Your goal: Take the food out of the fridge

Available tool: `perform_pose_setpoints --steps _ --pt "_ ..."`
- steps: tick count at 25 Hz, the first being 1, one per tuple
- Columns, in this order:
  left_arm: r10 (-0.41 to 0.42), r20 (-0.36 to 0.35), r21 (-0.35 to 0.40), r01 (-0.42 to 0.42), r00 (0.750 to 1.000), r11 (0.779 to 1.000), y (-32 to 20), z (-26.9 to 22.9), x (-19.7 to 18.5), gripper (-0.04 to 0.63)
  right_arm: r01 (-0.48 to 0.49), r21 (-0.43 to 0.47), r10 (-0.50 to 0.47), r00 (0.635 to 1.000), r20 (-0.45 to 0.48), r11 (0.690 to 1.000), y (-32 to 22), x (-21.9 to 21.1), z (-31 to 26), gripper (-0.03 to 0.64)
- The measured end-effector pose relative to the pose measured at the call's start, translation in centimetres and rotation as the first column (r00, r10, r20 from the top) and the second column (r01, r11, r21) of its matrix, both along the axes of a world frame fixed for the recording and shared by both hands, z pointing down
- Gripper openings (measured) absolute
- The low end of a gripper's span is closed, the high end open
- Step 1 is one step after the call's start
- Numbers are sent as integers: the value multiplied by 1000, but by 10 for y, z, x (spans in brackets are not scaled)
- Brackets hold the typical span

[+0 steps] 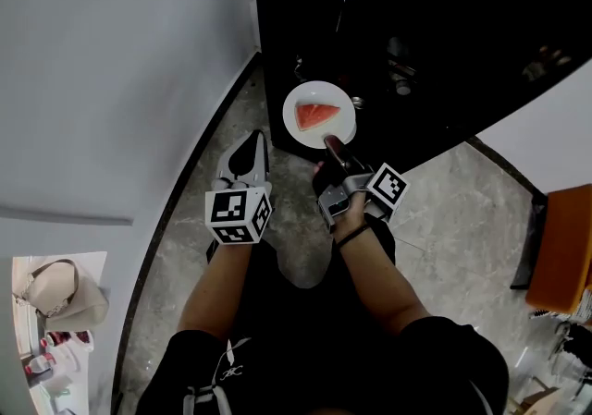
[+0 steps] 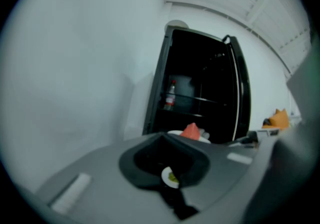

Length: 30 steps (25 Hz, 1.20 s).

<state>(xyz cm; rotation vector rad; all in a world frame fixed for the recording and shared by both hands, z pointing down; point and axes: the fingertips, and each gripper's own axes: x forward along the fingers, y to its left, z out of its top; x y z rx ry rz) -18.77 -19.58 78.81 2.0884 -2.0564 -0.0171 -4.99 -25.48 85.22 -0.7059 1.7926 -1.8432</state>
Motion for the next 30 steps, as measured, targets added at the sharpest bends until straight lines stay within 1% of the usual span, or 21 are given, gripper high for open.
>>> perform_pose_setpoints --steps 3,5,6,8,9,14,20,23,25,30 --pt "11 -8 -38 -11 1000 999 0 -30 3 2 0 -25 -1 1000 -22 1000 10 3 -31 12" --pt "23 -10 -58 -23 1000 998 2 -61 6 2 -3 -34 2 999 -47 999 20 8 -60 14" --pt "30 -25 -65 -32 999 997 4 -80 7 2 -4 -42 1 999 -50 999 25 11 -76 14" --pt "41 -52 -67 -44 998 997 7 -122 8 2 -2 -59 0 999 -46 998 35 17 -111 14" --pt "45 -52 -64 -48 998 997 8 -145 8 2 -2 -67 -1 999 -44 998 40 20 -129 14" --pt "76 -37 -52 -78 996 996 14 -261 20 2 1 -90 -5 999 -48 996 59 37 -234 14" --pt "97 -25 -56 -99 995 994 33 -381 39 1 2 -76 -3 1000 -22 997 91 63 -359 14" --pt "102 -35 -80 -105 994 991 45 -419 46 1 9 -68 -10 1000 -13 998 105 73 -404 14" --pt "104 -28 -86 -107 994 991 53 -438 50 2 19 -59 -20 1000 -11 998 111 77 -426 14" --pt "104 -6 -54 -105 995 993 64 -470 60 1 36 5 -36 999 17 999 108 75 -471 14"
